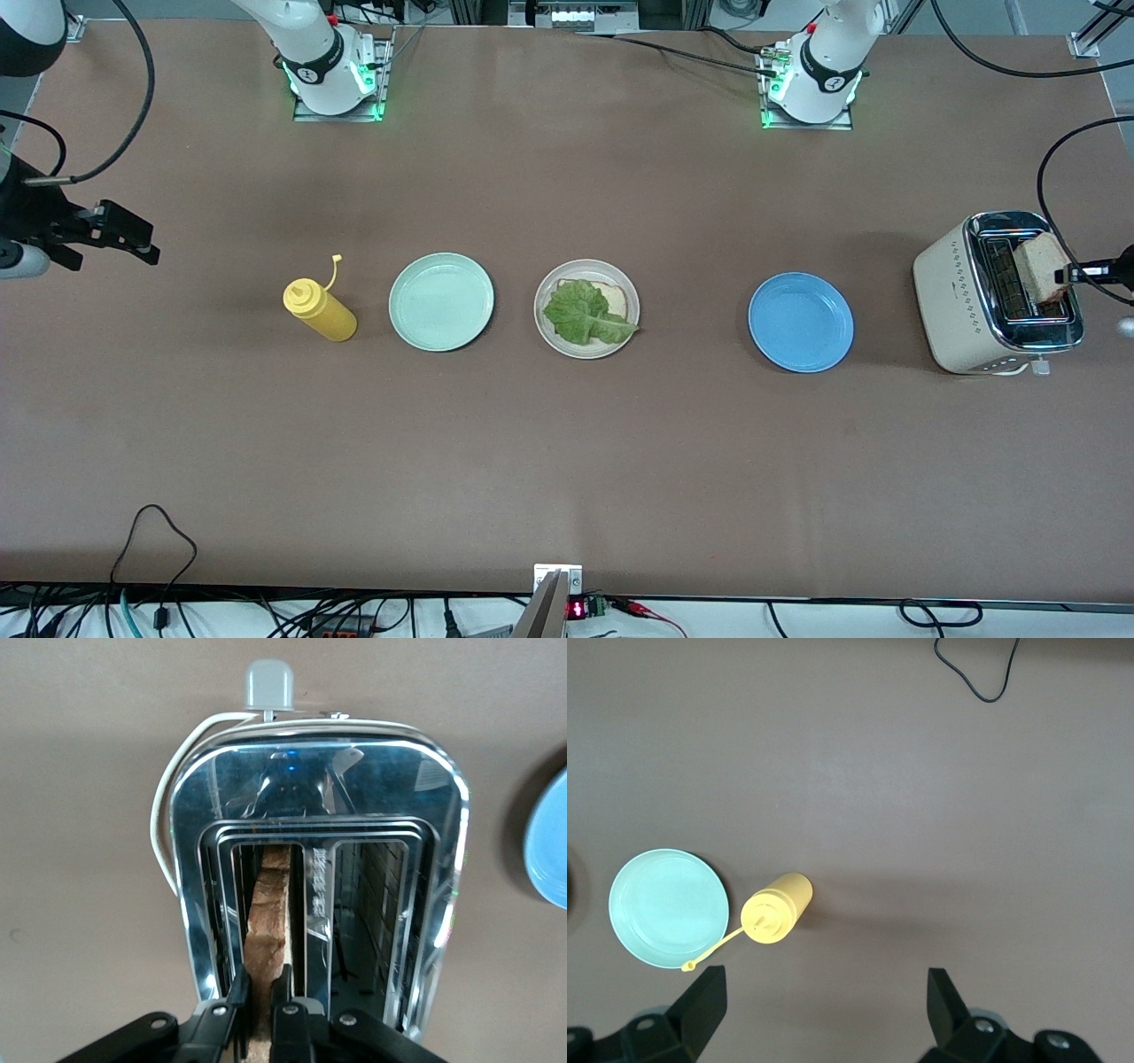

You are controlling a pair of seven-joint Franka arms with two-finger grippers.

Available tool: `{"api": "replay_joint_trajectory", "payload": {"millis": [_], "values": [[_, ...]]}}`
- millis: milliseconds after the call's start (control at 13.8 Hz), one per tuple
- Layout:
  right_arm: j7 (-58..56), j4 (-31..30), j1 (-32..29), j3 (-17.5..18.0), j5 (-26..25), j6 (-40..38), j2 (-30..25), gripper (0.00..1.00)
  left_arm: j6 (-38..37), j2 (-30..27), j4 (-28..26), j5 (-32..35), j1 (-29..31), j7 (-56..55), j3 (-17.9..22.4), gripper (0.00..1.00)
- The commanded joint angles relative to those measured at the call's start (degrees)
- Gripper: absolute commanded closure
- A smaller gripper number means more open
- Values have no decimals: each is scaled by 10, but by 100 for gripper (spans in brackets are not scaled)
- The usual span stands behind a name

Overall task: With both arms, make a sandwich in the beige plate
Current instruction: 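Grasp the second bread slice and lift it from the toaster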

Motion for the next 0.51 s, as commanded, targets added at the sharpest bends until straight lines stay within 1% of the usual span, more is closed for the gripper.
{"api": "replay_joint_trajectory", "payload": {"millis": [0, 73, 145, 290, 435], "values": [[10, -33, -44, 48, -10, 4, -32, 0, -94, -13, 78, 13, -2, 13, -6, 99], [11, -33, -44, 48, -10, 3, -32, 0, -128, -13, 108, 13, -7, 12, -12, 99], [11, -33, -44, 48, -10, 3, -32, 0, -158, -13, 137, 13, -9, 9, -28, 99], [10, -33, -43, 48, -10, 1, -32, 0, -185, -12, 173, 13, -10, 5, -84, 99], [10, -32, -40, 48, -10, 0, -32, 0, -185, -11, 181, 6, -26, 2, -142, 99]]}}
